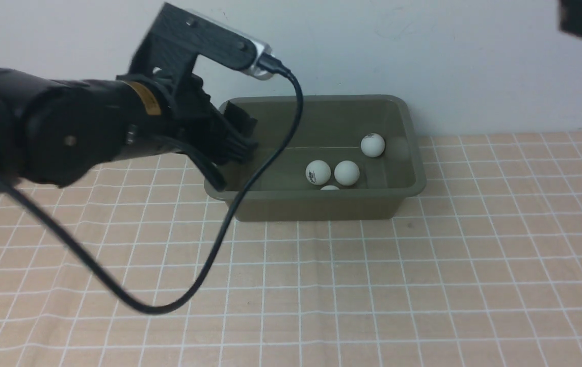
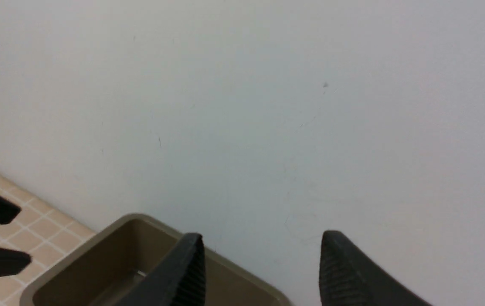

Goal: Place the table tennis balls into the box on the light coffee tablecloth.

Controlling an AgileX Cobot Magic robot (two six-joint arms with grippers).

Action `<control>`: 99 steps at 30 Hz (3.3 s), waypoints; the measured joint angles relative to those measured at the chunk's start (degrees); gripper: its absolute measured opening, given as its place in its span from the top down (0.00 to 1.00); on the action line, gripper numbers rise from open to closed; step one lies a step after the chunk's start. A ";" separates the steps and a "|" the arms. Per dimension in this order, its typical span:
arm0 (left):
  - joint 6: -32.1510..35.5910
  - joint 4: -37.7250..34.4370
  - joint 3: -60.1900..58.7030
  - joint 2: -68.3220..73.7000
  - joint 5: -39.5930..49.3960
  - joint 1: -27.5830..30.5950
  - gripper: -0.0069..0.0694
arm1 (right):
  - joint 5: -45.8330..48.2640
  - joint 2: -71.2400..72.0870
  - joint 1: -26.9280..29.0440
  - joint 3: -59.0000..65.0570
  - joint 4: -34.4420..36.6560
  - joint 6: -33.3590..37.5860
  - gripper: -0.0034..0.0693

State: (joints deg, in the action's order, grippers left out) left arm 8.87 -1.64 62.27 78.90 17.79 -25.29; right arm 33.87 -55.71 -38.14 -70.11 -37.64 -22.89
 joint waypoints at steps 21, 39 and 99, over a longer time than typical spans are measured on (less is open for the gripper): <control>1.37 1.64 0.00 -24.94 22.84 0.00 0.45 | -2.22 32.30 0.00 33.57 32.27 23.25 0.48; 1.32 1.64 0.00 -24.94 25.29 0.00 0.45 | -7.32 46.01 0.00 51.96 32.02 22.89 0.48; 0.33 -8.42 0.00 -24.94 25.52 0.00 0.45 | -8.51 56.25 32.66 70.91 39.10 22.89 0.48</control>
State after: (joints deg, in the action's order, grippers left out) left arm 9.20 -10.06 62.27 53.96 43.31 -25.29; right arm 25.37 0.54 -5.48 0.80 1.47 0.00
